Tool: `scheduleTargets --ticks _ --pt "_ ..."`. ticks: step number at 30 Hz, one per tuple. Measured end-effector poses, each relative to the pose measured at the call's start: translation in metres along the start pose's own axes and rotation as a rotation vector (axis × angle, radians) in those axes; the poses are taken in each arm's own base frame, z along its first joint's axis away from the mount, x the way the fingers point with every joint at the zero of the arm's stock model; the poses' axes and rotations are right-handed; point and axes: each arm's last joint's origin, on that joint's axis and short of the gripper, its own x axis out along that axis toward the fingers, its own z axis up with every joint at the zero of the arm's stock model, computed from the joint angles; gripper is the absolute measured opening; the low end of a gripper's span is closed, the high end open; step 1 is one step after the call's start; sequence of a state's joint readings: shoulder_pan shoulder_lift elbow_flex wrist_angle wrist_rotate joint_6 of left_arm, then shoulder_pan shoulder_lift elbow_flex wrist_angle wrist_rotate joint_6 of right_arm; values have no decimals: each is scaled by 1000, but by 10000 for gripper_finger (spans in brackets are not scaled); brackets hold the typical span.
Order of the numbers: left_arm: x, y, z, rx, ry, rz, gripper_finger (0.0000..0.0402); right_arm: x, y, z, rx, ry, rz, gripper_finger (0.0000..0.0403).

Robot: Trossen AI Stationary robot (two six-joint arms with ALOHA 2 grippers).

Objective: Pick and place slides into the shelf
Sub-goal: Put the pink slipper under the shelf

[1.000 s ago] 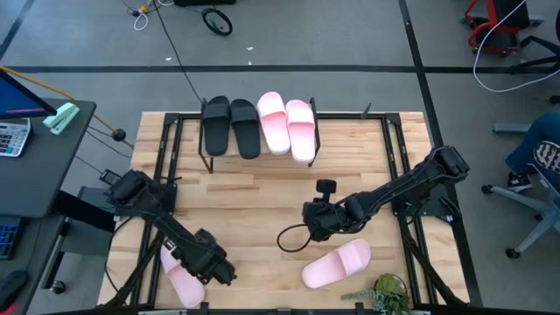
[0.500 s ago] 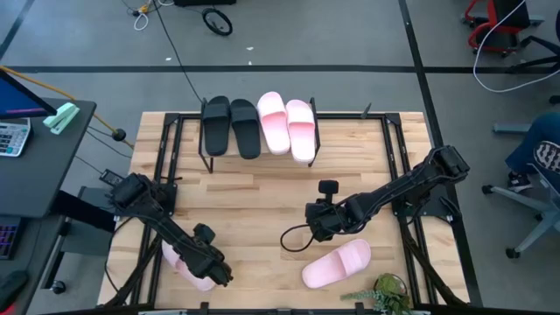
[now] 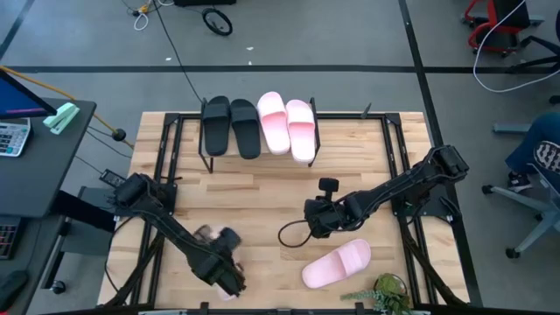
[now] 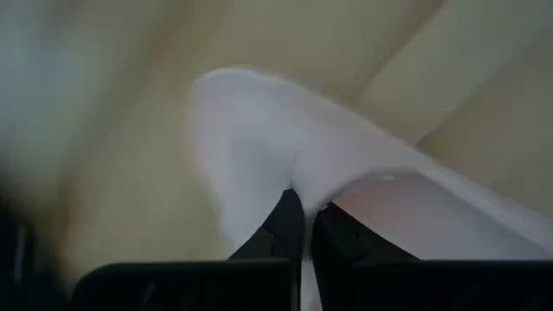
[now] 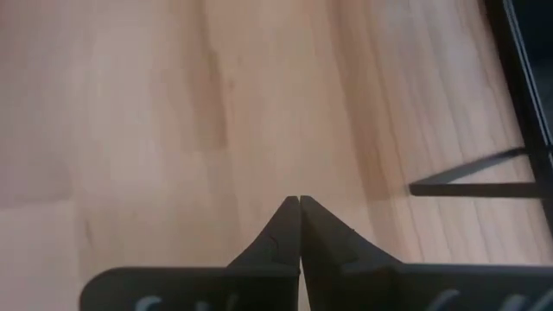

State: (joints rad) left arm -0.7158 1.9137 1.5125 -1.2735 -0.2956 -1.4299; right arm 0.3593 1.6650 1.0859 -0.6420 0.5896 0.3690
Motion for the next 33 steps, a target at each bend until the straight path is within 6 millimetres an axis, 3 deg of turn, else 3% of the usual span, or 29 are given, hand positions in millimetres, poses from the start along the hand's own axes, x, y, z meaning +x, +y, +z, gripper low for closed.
scheduleTargets --ticks 3,8,15,23,29,33 --pt "-22 -8 19 106 -279 -41 11 4 -5 3 62 -1 -9 6" --pt "-21 -3 43 334 -359 69 11 6 -9 4 114 5 -18 6" --pt "41 30 77 407 -305 338 11 5 -7 3 110 2 -12 6" --pt "105 95 113 393 -112 594 13 5 -7 3 87 2 -14 6" --pt "139 137 134 363 13 651 34 5 -8 3 85 -7 -37 6" --pt "149 152 146 272 33 628 49 5 -8 3 84 -13 -50 6"
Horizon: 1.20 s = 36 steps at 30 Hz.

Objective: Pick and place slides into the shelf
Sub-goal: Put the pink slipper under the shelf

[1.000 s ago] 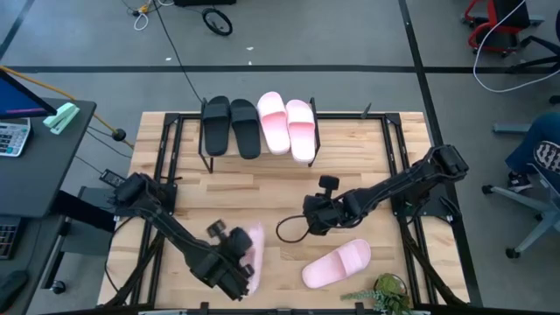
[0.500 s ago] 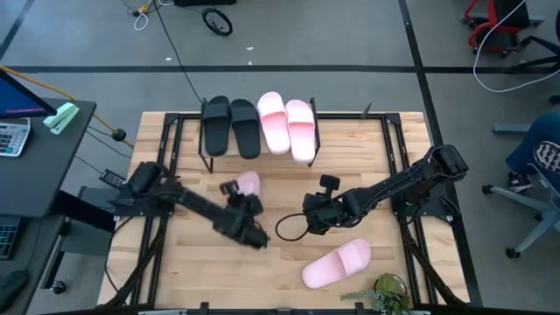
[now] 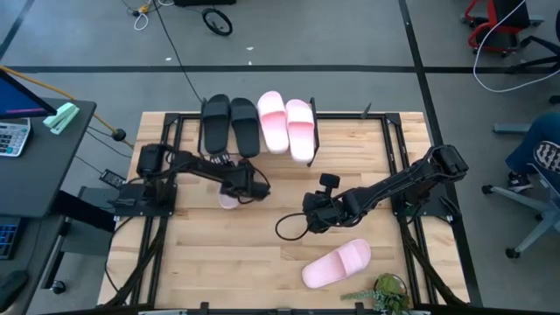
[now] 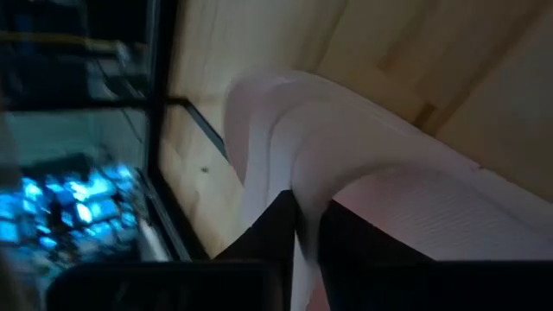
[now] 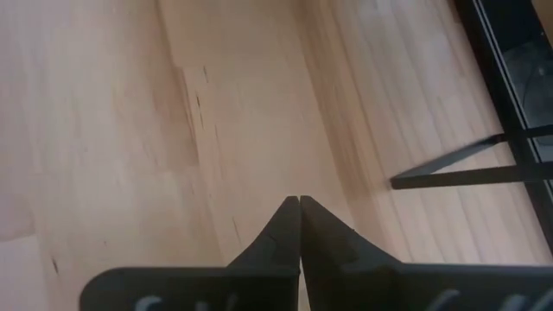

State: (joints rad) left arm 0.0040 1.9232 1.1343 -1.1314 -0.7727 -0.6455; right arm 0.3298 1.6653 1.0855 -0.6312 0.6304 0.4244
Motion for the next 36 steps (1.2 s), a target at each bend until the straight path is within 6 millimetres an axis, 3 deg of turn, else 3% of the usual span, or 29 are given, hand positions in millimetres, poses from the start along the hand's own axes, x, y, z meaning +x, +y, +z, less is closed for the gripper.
scheduleTargets --ticks 6,12,18,25,30,36 --pt "-7 2 9 3 -11 -35 82 0 0 0 -1 0 0 6" --pt "-29 -1 14 9 -36 -94 116 0 0 0 -1 0 -1 6" --pt "-53 7 22 -118 -34 -127 140 0 0 0 -1 0 -1 6" --pt "-92 3 28 -251 78 -417 159 0 0 0 -4 2 -2 6" --pt "-120 -13 12 -274 55 -468 128 0 -1 -2 -14 15 -7 6" --pt "-138 -43 -29 -340 13 -444 21 0 -1 -3 2 24 -6 6"
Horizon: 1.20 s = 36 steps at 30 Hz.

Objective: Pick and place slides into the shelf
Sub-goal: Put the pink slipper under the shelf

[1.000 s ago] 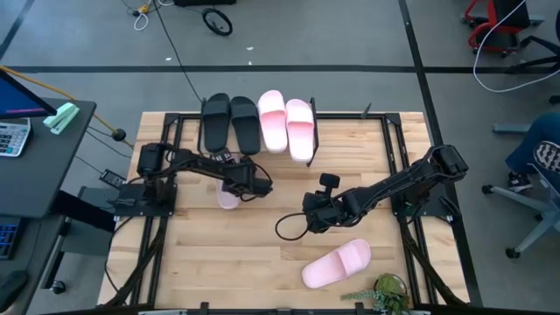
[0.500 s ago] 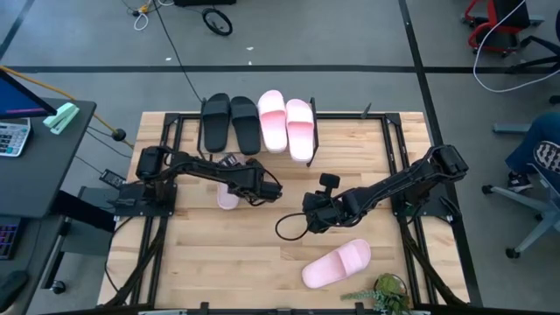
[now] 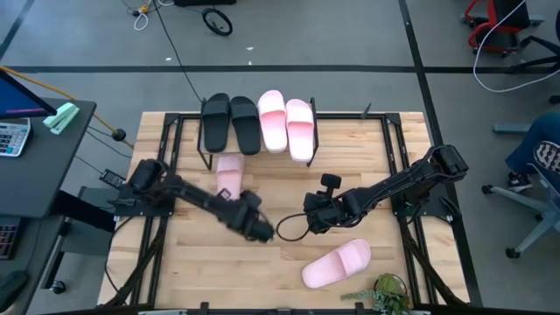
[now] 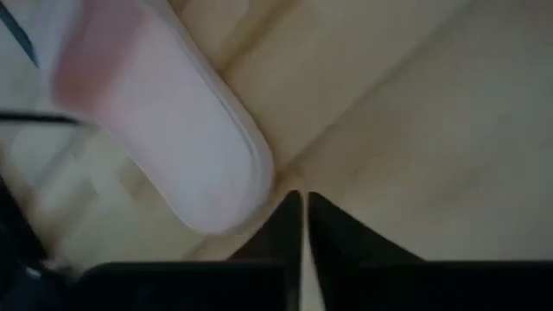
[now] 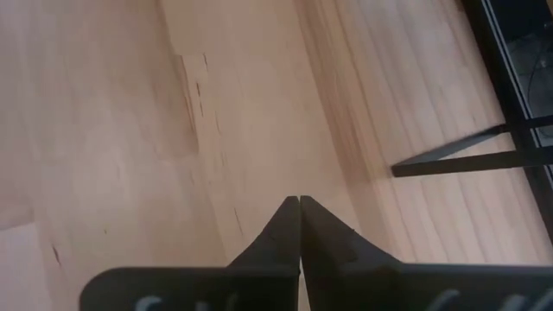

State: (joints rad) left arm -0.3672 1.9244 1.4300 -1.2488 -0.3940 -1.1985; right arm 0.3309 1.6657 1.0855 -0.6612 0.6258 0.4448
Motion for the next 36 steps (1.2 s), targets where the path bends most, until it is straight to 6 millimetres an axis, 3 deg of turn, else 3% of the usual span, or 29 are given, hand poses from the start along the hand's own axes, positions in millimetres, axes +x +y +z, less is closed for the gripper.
scheduleTargets --ticks 8,14,24,36 --pt "26 -5 -44 -135 -44 15 6 0 0 0 -25 0 -1 6" --pt "57 5 -46 -173 -59 46 10 1 -1 1 -23 -2 -1 6" --pt "100 47 -4 -193 3 225 12 8 -11 5 9 13 -25 6" --pt "126 72 58 -222 -3 144 7 12 -16 6 -2 21 -35 6"
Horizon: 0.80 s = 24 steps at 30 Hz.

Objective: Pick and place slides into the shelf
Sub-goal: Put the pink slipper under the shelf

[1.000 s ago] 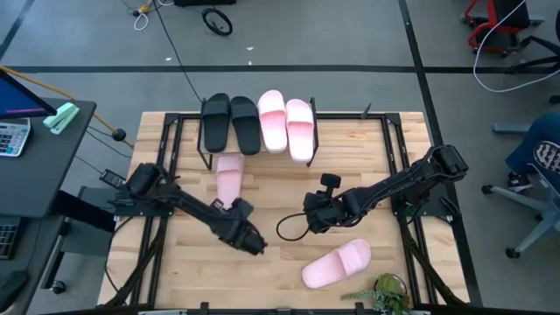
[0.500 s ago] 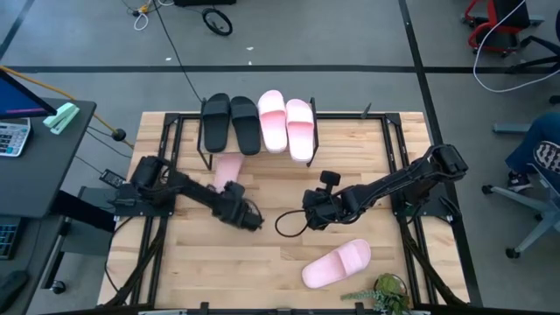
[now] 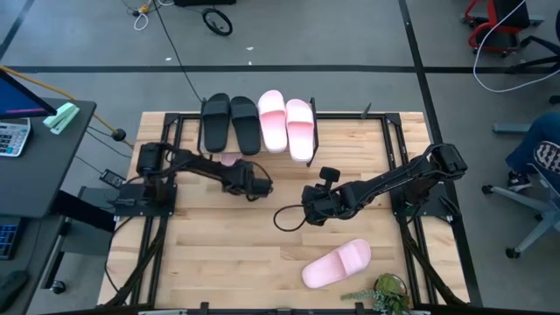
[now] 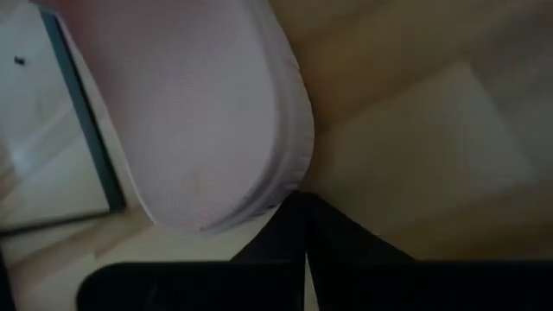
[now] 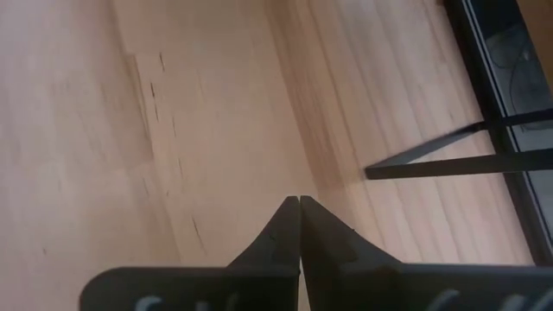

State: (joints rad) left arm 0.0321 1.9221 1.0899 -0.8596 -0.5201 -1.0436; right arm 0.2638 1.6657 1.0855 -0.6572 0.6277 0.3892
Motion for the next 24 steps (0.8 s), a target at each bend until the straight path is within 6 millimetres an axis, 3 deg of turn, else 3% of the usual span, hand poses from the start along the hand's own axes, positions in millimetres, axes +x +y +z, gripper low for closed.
scheduleTargets --ticks 6,12,17,24 --pt "-12 -8 15 1 -34 -50 12 0 0 0 -3 0 2 5" --pt "-53 -20 8 87 -47 -56 5 -22 28 -12 -88 -37 82 3" --pt "-98 -29 -7 158 -127 -48 9 -66 66 -38 -88 -100 198 3" --pt "-147 -41 -34 234 -286 -110 15 -154 128 -107 -127 -297 519 2"
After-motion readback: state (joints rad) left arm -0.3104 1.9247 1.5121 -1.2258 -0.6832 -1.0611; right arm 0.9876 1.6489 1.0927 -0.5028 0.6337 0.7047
